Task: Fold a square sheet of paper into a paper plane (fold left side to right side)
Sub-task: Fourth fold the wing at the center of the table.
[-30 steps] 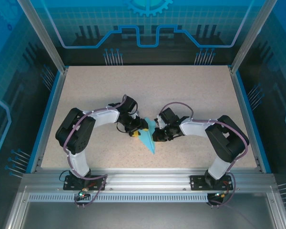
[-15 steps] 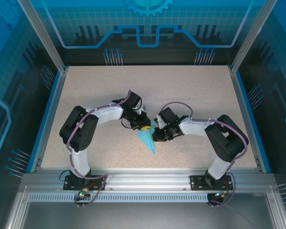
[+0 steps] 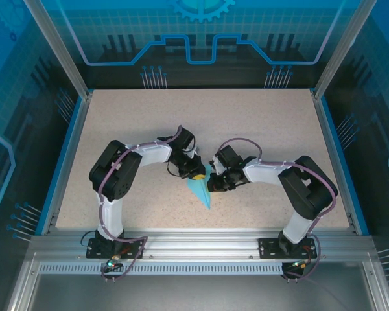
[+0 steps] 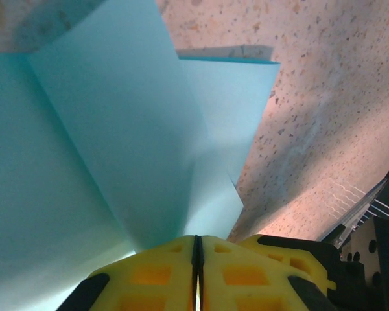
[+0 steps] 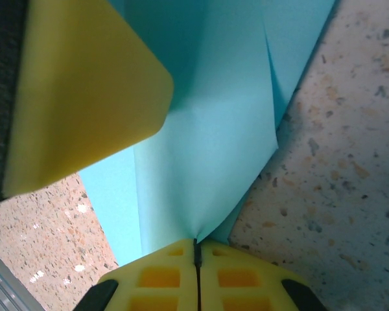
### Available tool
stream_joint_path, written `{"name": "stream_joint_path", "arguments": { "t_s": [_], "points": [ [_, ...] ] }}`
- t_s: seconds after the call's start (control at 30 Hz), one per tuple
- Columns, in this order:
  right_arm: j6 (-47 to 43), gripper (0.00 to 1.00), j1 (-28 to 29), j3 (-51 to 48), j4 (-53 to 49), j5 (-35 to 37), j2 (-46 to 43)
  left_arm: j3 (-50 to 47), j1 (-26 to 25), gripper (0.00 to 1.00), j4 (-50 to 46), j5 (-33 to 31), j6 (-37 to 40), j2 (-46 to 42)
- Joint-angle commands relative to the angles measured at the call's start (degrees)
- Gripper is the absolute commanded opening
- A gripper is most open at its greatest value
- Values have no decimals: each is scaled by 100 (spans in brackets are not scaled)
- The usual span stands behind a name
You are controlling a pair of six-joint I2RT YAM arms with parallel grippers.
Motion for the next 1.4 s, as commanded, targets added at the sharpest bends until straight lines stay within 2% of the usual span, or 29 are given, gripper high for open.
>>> {"name": "stream_joint_path", "arguments": {
  "t_s": [0.0,0.43,0.8,0.9,1.03,1.2,1.37],
  "points": [
    [-93,7,97,-106,-540,392,319,47,-28,12,-262,-212,171,167],
    [-93,8,103,-71,-531,415,217,-189,-23,9,-348,-478,132,283],
    [-84,25,73,211,-917,558,-740,-376,-28,8,-298,-556,96,231],
    [-69,25,131,149,-999,455,-991,-376,-25,8,-300,-549,105,230],
    [129,20,324,-29,-579,-57,-1143,-376,-30,8,-309,-541,122,222],
    [377,18,516,-28,-47,-426,-826,-380,-24,8,-298,-553,114,221],
    [340,17,650,219,-228,-373,-346,-367,-29,8,-302,-540,114,213]
  ]
}}
